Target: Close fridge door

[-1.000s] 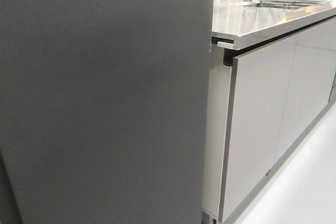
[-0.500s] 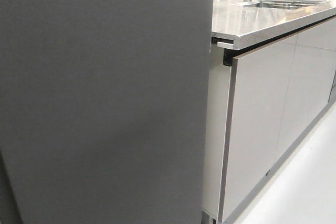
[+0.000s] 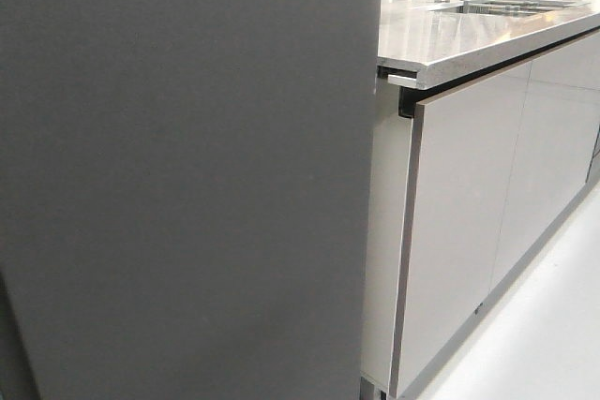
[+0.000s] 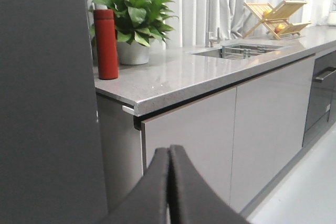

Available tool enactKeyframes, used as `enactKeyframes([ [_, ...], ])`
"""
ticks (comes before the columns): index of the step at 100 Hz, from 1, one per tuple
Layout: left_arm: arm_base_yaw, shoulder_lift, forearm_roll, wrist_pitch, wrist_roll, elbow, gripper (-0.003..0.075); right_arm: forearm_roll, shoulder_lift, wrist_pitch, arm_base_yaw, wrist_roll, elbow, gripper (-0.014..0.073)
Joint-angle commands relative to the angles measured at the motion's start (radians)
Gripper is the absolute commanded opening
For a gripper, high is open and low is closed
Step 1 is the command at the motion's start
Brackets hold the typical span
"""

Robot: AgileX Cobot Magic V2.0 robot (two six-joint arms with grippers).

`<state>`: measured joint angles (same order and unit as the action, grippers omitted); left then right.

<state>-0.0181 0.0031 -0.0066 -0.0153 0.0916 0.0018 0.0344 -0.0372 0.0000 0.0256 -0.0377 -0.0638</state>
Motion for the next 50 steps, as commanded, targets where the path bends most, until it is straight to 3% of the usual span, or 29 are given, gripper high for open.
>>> enactKeyframes([
  [1, -0.005, 0.019, -0.002, -0.077, 0.004, 0.028, -0.0021, -0.017, 0.024, -0.089, 0.015, 0.0, 0.011, -0.0076],
  [50, -0.005, 0.019, -0.002, -0.077, 0.004, 0.028, -0.0021, -0.051, 0.057, -0.089, 0.041, 0.0, 0.088, -0.0076],
])
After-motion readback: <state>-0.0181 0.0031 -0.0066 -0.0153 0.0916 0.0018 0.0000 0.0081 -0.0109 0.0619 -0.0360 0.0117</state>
